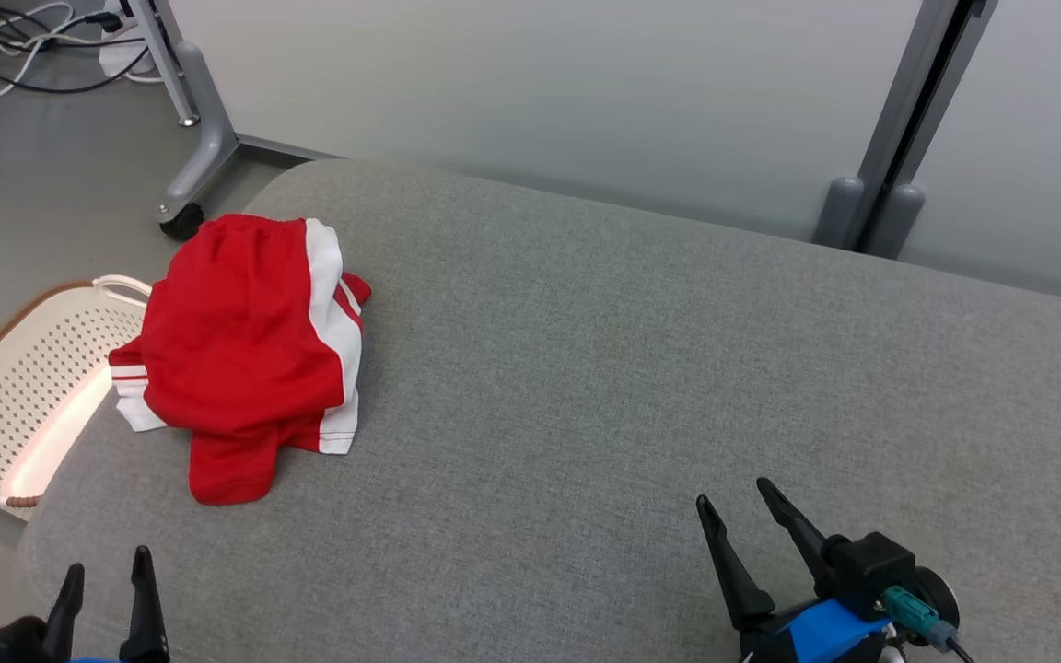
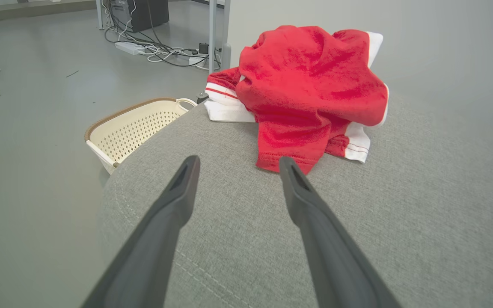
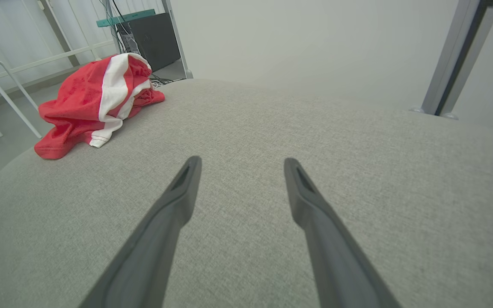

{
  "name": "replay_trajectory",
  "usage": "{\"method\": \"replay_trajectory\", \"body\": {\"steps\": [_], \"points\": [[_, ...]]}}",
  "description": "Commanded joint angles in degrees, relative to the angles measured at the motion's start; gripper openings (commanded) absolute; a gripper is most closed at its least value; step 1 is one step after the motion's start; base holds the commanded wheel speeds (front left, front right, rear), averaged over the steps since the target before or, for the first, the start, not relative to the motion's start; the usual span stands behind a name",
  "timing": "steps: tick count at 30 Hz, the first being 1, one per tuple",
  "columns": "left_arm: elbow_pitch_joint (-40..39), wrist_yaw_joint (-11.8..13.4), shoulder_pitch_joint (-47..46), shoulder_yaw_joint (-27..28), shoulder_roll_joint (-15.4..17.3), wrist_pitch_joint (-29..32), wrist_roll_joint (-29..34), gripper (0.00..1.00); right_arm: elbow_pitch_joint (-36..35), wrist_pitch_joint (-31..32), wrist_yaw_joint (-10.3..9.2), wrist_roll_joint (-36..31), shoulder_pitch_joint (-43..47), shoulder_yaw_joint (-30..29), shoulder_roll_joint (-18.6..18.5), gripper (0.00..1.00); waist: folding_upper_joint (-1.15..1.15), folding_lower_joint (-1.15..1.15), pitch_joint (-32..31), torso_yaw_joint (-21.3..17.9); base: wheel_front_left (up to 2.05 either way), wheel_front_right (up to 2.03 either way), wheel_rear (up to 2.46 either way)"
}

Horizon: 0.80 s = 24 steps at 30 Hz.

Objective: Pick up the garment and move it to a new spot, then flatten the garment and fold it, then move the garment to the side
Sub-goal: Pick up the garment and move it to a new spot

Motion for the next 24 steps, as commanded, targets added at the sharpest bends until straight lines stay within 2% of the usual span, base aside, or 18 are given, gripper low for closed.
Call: {"method": "replay_trajectory", "body": {"steps": [1, 6, 17, 24], "points": [[0.19, 0.1, -2.01, -0.11, 0.55, -0.17, -0.54, 1.0, -0.02, -0.07, 0.01, -0.4, -1.16, -0.01, -0.29, 1.0, 0.0, 0.0, 0.77, 0.44, 0.0, 0.0, 0.0], [1.54, 0.1, -5.86, -1.48, 2.74, -0.17, -5.16, 1.0, 0.21, -0.08, 0.01, -1.91, -2.51, 0.77, -0.29, 1.0, 0.0, 0.0, 3.81, 0.31, 0.0, 0.0, 0.0], [6.09, 0.1, -19.43, -4.93, 12.0, -0.17, -18.53, 1.0, -3.97, -0.08, 0.01, -8.37, -8.34, 4.6, -0.31, 1.0, 0.0, 0.0, 15.69, -3.21, 0.0, 0.0, 0.0], [11.44, 0.1, -24.87, -8.13, 14.71, -0.17, -26.85, 1.0, -7.06, -0.08, 0.01, -11.57, -10.71, 6.11, -0.29, 1.0, 0.0, 0.0, 22.21, -5.1, 0.0, 0.0, 0.0]]}}
